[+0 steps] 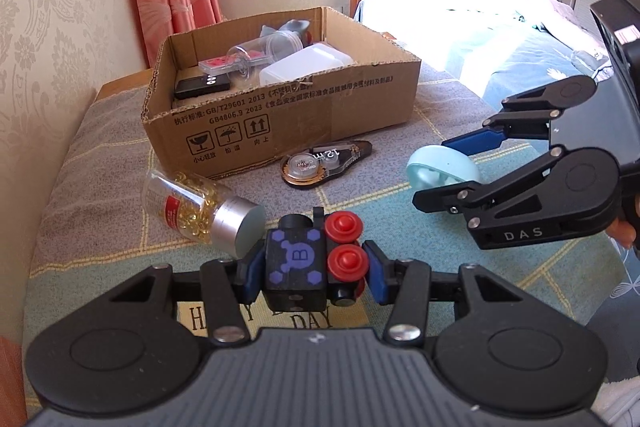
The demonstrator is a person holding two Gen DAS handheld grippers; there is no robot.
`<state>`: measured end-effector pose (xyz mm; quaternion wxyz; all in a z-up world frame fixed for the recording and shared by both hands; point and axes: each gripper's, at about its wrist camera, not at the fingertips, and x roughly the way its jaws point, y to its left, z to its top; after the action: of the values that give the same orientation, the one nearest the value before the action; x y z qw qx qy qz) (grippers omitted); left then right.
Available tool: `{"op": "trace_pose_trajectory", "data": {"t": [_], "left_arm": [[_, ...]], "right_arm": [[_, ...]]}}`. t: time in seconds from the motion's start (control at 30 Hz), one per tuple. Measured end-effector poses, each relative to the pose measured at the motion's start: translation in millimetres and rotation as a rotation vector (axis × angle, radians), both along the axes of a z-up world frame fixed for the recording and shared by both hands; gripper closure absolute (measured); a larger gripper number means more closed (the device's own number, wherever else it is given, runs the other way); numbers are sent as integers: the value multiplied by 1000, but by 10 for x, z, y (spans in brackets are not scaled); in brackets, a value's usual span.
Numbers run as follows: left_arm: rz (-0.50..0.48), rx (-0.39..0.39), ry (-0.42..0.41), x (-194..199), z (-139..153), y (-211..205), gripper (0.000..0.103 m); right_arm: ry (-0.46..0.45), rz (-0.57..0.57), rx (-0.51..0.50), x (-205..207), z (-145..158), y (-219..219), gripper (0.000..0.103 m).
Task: Organize rigid objects
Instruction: 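Carry the blue case into the box with the right gripper while the left gripper carries the train car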
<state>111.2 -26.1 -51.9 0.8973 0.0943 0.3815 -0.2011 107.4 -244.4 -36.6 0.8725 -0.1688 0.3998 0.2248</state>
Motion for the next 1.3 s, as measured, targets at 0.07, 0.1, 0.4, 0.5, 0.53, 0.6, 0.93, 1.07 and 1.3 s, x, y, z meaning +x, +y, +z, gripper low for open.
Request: {"op": "trace_pose_trajectory", "data": {"t": [0.07, 0.1, 0.4, 0.5, 0.53, 0.6, 0.93, 1.07, 1.3], "left_arm": [[-1, 3, -10, 13, 69, -10, 54], [-1, 5, -17, 21, 98, -14, 54], [28, -2, -69, 149, 325, 45, 54], [44, -3, -85, 201, 377, 81, 54], [48, -3, -91, 215, 395, 96, 54], [55, -7, -101, 249, 427, 126, 54], [95, -37, -91, 392, 447, 247, 54], [103, -49, -91, 428, 447, 256, 54], [102, -27, -111, 498, 485, 223, 62]], "right_arm": [[-14, 9, -6, -2, 104, -19, 45], [-25, 13, -9, -1, 156, -28, 45], [-130, 0, 21, 301, 644, -77, 45], [-148, -29, 30, 517, 717, -68, 45], [-152, -37, 30, 570, 721, -61, 45], [-149, -56, 33, 712, 711, -55, 45], [-74, -139, 56, 1091, 438, -73, 45], [-98, -149, 87, 1028, 467, -110, 7], [-109, -181, 147, 792, 556, -167, 0]]}}
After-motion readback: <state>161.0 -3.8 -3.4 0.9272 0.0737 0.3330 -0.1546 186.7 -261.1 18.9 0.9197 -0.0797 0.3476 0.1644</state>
